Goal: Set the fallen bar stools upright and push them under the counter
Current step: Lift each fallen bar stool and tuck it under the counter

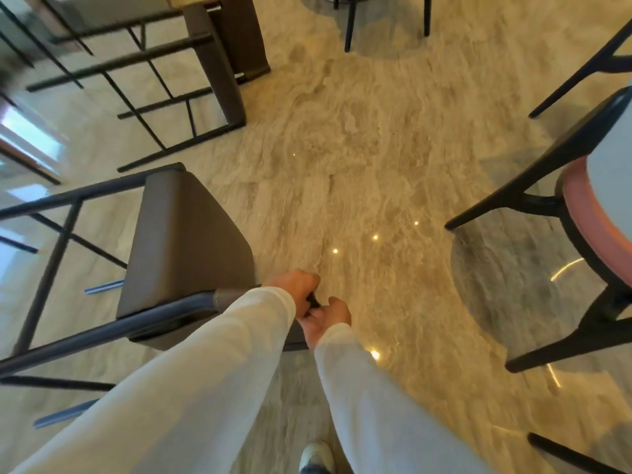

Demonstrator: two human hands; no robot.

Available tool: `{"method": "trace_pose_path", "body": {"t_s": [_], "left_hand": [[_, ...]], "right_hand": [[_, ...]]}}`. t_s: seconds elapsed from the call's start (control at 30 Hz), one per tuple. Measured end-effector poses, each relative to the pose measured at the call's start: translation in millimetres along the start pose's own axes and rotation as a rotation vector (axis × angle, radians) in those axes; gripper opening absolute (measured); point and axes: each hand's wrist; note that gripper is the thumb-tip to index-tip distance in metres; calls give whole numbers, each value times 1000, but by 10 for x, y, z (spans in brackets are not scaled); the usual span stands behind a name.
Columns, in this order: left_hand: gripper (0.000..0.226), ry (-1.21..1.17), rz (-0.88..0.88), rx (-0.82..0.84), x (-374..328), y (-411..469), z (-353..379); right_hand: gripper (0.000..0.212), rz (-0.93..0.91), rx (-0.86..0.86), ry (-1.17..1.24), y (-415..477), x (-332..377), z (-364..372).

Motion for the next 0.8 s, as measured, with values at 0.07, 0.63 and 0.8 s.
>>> {"method": "trace_pose_path", "body": {"t_s": [0.07, 0.63, 0.8], "left_hand": [[31, -56, -15, -14, 147, -299, -201], [22, -258, -214, -315, 2199, -2879, -1503], [27, -329, -272, -378, 2916, -3460, -1547]], "right_hand": [[39, -26, 13, 7, -175, -116, 249], [51, 121, 156, -407, -1201, -1219, 2403], [45, 200, 98, -606, -1190, -1666, 2993]]}}
Point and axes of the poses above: each hand's wrist, its own y-axis towards the middle knuckle, its own z-axis out of the palm, x = y × z, and after that the axes turned 12 degrees about x, right-handed
